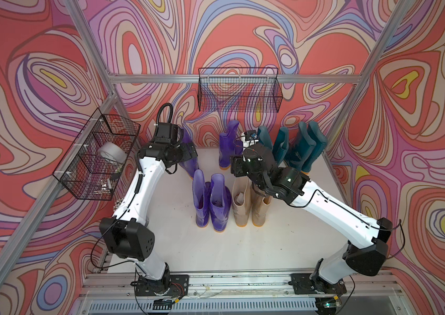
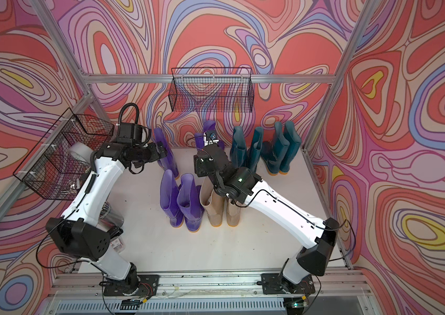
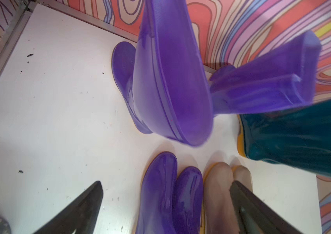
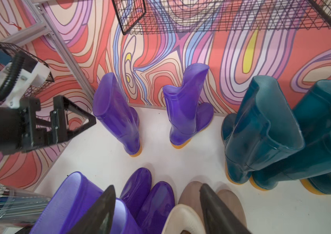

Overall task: Match and arrange rain boots in pairs
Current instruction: Adjust the rain boot at the center of the board.

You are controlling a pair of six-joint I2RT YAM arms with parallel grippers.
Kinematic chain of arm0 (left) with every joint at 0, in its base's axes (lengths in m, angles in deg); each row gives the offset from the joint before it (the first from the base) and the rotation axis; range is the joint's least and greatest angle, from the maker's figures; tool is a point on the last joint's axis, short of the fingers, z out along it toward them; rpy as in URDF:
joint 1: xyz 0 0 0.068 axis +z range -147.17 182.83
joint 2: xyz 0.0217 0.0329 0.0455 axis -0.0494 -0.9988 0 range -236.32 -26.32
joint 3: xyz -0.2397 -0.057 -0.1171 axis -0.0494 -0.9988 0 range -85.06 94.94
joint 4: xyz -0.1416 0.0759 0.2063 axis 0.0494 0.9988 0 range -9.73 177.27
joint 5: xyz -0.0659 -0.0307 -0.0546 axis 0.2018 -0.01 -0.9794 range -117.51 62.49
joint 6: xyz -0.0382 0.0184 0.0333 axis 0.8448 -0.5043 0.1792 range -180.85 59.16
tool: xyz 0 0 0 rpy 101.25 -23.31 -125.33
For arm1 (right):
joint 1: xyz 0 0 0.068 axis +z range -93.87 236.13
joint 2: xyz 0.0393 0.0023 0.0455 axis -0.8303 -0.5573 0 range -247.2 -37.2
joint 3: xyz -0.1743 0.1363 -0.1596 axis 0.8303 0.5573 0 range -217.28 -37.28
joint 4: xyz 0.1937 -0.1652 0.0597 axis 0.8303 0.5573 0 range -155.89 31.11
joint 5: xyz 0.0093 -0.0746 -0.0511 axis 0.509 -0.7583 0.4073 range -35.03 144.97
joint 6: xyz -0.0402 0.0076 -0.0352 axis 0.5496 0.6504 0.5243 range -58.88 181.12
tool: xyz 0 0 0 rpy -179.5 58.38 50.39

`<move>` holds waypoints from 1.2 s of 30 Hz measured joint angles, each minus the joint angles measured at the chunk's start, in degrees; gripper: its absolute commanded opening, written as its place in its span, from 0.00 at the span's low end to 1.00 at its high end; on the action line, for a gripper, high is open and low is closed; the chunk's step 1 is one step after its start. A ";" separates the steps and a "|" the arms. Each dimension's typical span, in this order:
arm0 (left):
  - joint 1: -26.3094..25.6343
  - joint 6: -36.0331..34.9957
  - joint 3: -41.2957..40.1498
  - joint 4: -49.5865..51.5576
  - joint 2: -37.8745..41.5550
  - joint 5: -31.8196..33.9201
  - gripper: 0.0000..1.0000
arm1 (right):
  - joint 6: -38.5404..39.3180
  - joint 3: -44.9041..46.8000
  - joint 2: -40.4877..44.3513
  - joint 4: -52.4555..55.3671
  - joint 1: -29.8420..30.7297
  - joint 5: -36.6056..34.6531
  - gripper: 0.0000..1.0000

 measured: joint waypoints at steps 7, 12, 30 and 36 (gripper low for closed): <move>0.42 -2.43 7.67 -2.43 -6.99 -5.77 1.00 | 0.22 4.15 0.61 -1.90 -2.91 3.10 0.68; 0.17 -2.95 8.35 -3.72 -7.74 -6.73 1.00 | 0.31 5.66 0.61 -3.61 -4.63 4.92 0.68; -0.09 -8.22 12.87 -4.72 -17.46 -6.78 0.00 | 0.59 6.25 0.55 -6.62 -6.97 9.35 0.68; -2.03 -12.39 12.26 -4.94 -17.25 -12.48 0.00 | 0.37 6.14 -0.76 -7.32 -7.63 9.86 0.69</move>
